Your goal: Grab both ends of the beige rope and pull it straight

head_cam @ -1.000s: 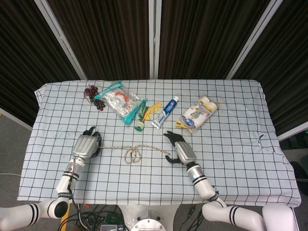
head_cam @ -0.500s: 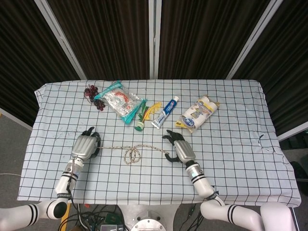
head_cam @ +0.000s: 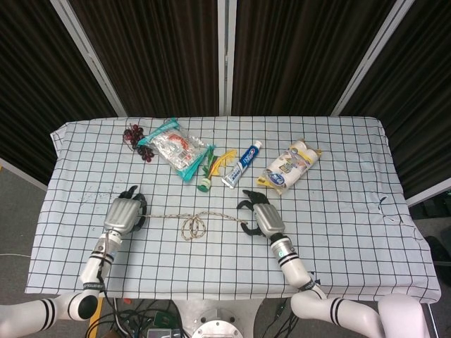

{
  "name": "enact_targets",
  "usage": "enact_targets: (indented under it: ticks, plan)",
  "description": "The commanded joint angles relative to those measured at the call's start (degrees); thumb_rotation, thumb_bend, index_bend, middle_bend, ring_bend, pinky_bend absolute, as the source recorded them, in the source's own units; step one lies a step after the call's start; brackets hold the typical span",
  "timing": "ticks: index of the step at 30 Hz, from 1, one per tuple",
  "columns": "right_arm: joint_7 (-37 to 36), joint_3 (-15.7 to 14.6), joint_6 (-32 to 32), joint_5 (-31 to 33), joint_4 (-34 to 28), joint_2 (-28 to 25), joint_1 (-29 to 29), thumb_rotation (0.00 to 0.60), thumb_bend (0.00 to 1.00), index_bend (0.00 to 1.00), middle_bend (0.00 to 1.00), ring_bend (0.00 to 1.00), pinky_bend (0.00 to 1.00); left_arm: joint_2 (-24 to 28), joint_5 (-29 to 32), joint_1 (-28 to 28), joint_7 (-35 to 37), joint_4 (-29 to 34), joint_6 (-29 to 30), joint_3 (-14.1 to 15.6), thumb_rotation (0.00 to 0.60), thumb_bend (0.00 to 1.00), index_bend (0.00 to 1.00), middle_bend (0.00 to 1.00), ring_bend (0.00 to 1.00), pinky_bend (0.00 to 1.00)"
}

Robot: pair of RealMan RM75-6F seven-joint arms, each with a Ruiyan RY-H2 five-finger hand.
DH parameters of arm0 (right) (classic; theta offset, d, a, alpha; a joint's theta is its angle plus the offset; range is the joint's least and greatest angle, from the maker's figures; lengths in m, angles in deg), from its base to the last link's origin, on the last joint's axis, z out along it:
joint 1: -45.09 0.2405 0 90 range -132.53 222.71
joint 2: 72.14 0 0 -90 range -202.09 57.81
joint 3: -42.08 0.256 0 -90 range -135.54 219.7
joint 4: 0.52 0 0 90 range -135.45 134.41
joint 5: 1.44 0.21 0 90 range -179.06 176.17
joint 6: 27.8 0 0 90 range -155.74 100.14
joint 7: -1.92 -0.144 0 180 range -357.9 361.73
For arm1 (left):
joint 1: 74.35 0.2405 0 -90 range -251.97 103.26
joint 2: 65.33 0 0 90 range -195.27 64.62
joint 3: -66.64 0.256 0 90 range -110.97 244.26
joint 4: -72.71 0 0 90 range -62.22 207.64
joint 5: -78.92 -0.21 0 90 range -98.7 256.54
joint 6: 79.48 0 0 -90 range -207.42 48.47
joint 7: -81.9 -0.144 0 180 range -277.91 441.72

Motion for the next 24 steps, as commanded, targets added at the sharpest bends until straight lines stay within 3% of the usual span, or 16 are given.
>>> enact_targets:
  ticks: [1, 24]
  plan:
    - [0.28, 0.17, 0.10, 0.37, 0.18, 0.12, 0.15, 0.600, 0.30, 0.36, 0.07, 0.00, 0.00, 0.01, -0.01, 0.08, 0.13, -0.08, 0.01, 0.03, 0.600, 0.42, 0.61, 0.28, 0.05, 0.21]
    - [1.74, 0.83, 1.27, 2.83, 0.95, 1.06, 1.18, 0.600, 0.30, 0.51, 0.13, 0.00, 0.00, 0.16, 0.02, 0.05, 0.50, -0.12, -0.13, -0.21, 0.600, 0.42, 0.61, 0.28, 0.05, 0.21]
